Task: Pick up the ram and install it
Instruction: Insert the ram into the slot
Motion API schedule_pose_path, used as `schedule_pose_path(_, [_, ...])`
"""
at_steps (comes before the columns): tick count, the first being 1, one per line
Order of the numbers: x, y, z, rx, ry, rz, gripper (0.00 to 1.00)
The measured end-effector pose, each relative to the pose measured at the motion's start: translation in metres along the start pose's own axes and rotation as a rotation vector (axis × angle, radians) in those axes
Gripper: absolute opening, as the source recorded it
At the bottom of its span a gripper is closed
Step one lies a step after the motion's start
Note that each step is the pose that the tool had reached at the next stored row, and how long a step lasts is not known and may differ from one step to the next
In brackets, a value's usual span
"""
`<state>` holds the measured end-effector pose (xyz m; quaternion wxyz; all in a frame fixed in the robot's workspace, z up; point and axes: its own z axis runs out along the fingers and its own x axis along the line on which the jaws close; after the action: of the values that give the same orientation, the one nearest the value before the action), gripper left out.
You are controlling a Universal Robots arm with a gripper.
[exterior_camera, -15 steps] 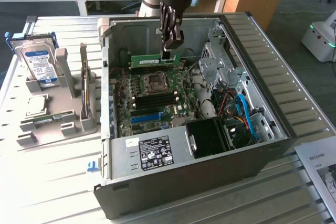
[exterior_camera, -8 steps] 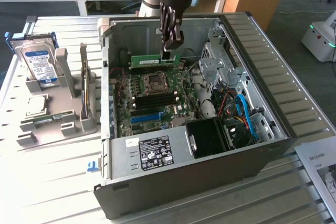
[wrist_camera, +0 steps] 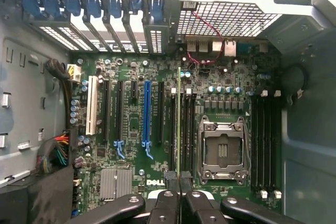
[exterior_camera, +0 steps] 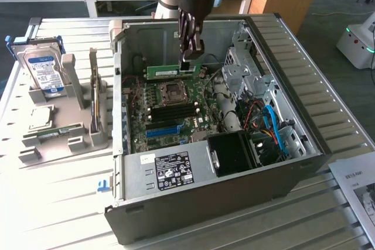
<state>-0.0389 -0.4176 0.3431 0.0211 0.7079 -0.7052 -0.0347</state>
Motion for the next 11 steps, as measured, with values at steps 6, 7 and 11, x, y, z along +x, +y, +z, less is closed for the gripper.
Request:
schedule_pose_path(6, [0.000, -0.0007, 0.0095, 0.0005, 0.0001, 0.000, 0.12])
schedule_pose_path(7, [0.000, -0.0009, 0.0112, 0.0007, 0.0000, 0.000, 0.12])
schedule_pose_path(11, [0.000, -0.0014, 0.0177, 0.0010, -0.0001, 0.000, 0.12])
